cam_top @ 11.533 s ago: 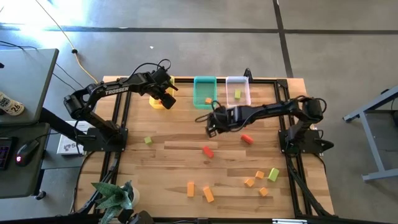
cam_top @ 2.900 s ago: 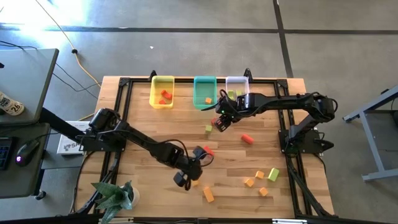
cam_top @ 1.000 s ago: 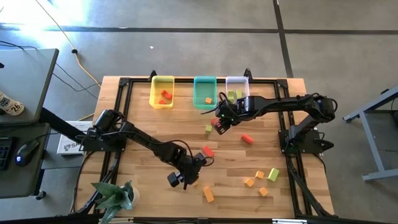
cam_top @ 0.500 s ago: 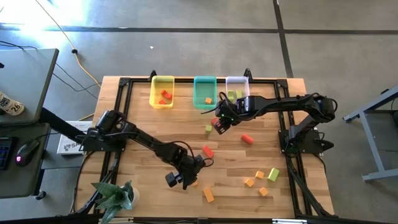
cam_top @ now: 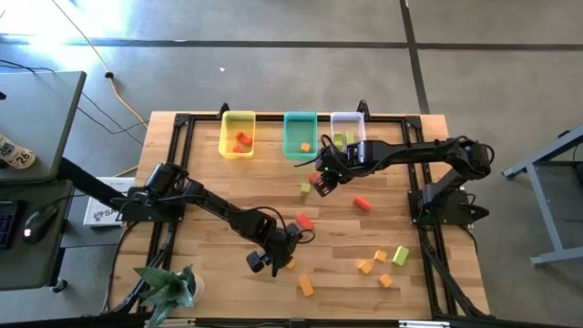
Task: Sort & place blocks by color
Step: Put the yellow block into the green bin
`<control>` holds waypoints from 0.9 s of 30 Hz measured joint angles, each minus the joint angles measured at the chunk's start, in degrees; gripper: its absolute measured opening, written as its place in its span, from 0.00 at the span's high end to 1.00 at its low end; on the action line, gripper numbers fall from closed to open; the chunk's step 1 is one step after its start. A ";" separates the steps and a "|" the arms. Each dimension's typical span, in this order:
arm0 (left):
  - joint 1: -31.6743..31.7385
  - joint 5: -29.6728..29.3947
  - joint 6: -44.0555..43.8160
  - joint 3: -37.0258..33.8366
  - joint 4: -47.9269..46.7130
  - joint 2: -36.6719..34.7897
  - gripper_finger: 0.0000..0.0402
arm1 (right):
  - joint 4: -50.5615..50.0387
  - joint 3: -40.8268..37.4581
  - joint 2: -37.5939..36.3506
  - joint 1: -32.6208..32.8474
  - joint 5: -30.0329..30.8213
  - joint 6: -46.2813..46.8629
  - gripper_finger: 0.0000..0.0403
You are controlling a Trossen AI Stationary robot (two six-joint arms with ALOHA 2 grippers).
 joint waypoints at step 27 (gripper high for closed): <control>5.03 -5.15 -22.10 -0.24 -2.25 -4.20 0.77 | -0.40 0.17 0.00 -2.88 0.03 -6.20 0.60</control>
